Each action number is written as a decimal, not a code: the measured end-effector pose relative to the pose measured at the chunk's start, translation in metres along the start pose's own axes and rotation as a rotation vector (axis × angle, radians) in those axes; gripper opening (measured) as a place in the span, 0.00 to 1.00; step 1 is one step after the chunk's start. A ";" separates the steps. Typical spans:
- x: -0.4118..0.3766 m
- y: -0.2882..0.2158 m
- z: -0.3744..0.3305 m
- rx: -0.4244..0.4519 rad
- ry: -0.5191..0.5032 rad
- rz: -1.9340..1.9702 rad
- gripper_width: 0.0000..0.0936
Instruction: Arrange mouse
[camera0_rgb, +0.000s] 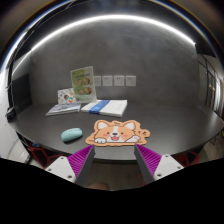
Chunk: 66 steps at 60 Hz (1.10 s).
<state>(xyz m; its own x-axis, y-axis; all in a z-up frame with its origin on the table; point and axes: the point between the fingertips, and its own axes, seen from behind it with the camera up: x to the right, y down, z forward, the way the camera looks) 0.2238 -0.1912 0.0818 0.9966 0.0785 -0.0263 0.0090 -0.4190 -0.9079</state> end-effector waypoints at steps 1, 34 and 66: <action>-0.003 0.001 0.000 -0.002 -0.007 -0.002 0.89; -0.212 0.046 0.127 -0.109 -0.297 -0.055 0.96; -0.252 0.014 0.207 -0.030 -0.151 -0.086 0.44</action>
<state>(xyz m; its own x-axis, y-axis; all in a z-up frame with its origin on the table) -0.0439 -0.0298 -0.0102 0.9685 0.2487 -0.0137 0.0982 -0.4317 -0.8967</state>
